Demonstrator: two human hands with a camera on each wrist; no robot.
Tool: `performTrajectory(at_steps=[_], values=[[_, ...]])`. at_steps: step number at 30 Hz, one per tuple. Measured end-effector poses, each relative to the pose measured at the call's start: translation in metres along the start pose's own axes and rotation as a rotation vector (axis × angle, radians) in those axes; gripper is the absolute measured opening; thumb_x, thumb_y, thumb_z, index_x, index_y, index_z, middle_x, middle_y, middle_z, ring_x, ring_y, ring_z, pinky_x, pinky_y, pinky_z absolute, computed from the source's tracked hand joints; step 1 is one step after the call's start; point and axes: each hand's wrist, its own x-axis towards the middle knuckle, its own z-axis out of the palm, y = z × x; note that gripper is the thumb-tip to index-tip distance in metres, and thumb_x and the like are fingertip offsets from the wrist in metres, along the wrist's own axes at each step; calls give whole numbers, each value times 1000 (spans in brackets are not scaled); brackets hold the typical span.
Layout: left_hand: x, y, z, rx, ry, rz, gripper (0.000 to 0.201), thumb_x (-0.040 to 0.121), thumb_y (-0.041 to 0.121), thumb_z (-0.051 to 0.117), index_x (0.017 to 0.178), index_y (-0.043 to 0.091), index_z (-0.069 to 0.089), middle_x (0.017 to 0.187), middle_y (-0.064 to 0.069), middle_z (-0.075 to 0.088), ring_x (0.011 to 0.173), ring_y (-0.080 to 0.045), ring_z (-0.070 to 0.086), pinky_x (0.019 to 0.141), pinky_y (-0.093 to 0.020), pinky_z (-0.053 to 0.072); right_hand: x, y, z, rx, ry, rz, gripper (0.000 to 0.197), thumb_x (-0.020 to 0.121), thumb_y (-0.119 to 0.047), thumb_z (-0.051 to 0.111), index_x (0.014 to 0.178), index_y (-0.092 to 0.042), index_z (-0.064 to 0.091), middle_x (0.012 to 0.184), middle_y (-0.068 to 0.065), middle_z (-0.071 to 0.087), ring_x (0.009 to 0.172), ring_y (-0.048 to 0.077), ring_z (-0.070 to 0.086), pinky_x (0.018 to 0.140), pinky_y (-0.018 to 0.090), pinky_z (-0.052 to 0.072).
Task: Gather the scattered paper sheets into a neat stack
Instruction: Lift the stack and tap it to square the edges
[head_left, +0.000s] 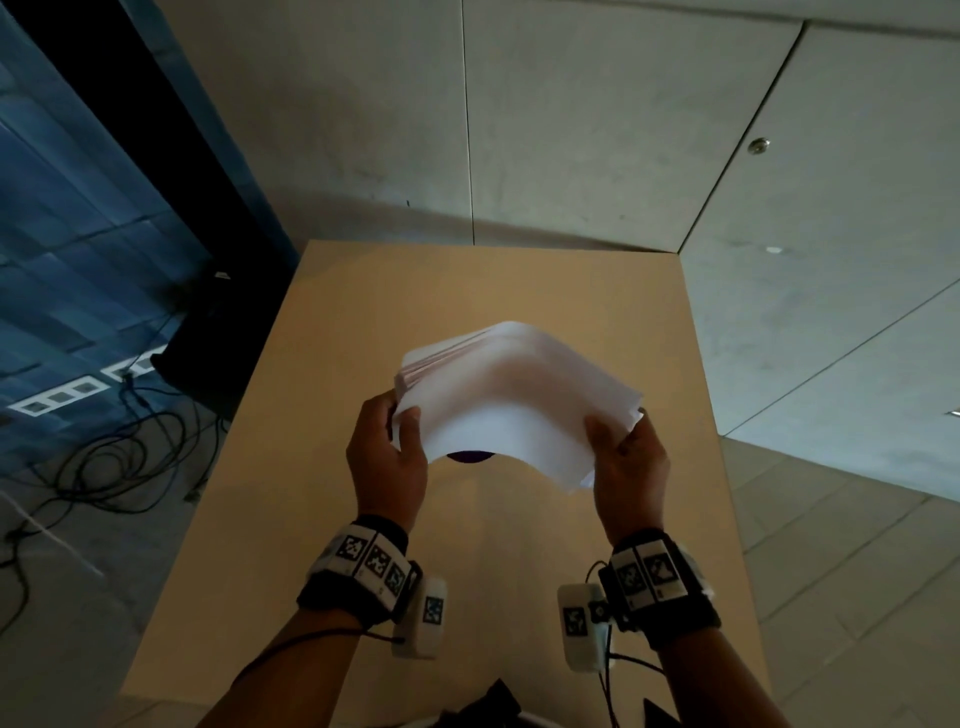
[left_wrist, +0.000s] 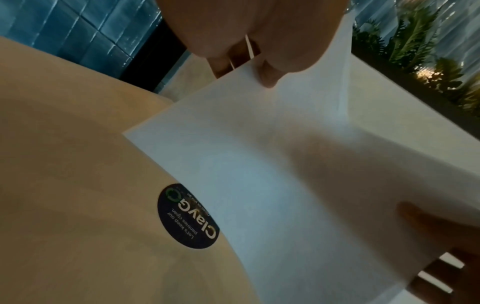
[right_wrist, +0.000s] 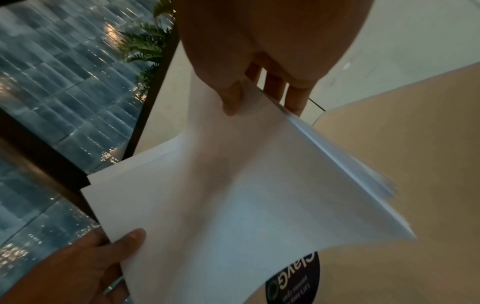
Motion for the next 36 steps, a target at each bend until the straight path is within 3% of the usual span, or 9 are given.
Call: performTrajectory(at_steps=[3, 5, 9, 13, 18, 23, 26, 30, 36], values=[[-2, -3, -5, -65, 33, 25, 20, 94, 14, 60, 113, 9, 57, 107, -1, 63, 96, -23, 65, 80, -35, 56, -4, -6, -8, -22, 60, -91, 20, 92, -24, 62, 111, -28, 58, 91, -12, 67, 84, -3, 65, 70, 21, 52], [-7, -9, -8, -84, 32, 33, 25, 94, 15, 59, 118, 16, 52, 110, 3, 60, 102, -20, 64, 84, -34, 54, -8, 1, -13, -66, 79, -146, 21, 92, -20, 62, 113, -19, 58, 90, -13, 65, 82, -12, 62, 70, 10, 49], [-28, -34, -2, 108, -155, -176, 30, 96, 17, 55, 124, 4, 57, 114, -13, 66, 105, -29, 64, 87, -31, 49, -16, 47, -12, -261, -78, 36, 37, 92, -18, 62, 127, -12, 53, 106, 2, 68, 97, 15, 65, 82, 31, 52], [-31, -42, 1, 183, -206, -268, 28, 96, 14, 54, 115, -7, 60, 107, -23, 68, 99, -35, 65, 80, -27, 43, -16, 74, -5, -396, -143, 134, 26, 94, -18, 56, 117, -11, 64, 103, 10, 71, 96, 28, 67, 76, 33, 50], [-7, -24, -5, 147, -126, -127, 27, 96, 14, 55, 113, -6, 64, 104, -21, 70, 96, -30, 67, 80, -24, 45, -3, 35, -4, -378, -56, -20, 23, 96, -16, 54, 113, -9, 67, 84, 3, 68, 72, 18, 60, 59, 19, 41], [3, -5, -19, 139, 8, 14, 29, 94, 15, 59, 103, -11, 68, 98, -20, 71, 90, -14, 61, 82, -11, 41, 1, 3, -6, -283, 91, -189, 20, 92, -14, 62, 108, -3, 68, 90, -7, 64, 84, 9, 63, 74, 20, 46], [-10, -22, -13, 115, -110, -95, 32, 93, 21, 58, 109, -7, 64, 104, -21, 70, 98, -26, 66, 82, -25, 46, -3, 28, -11, -356, -16, -59, 29, 89, -15, 66, 116, -6, 64, 99, -3, 66, 92, 10, 60, 81, 22, 44], [-17, -44, -4, 165, -230, -272, 32, 93, 14, 60, 120, -5, 59, 114, -22, 66, 108, -34, 63, 85, -28, 43, -2, 68, -12, -494, -145, 131, 29, 90, -22, 63, 117, -10, 65, 110, 8, 71, 102, 23, 66, 84, 27, 47], [2, -15, -6, 135, -152, -51, 22, 95, 7, 56, 114, -2, 63, 99, -13, 69, 92, -25, 67, 80, -23, 46, 11, 33, -16, -499, -94, 51, 26, 93, -20, 59, 113, -6, 67, 109, 15, 69, 99, 30, 64, 79, 27, 44]])
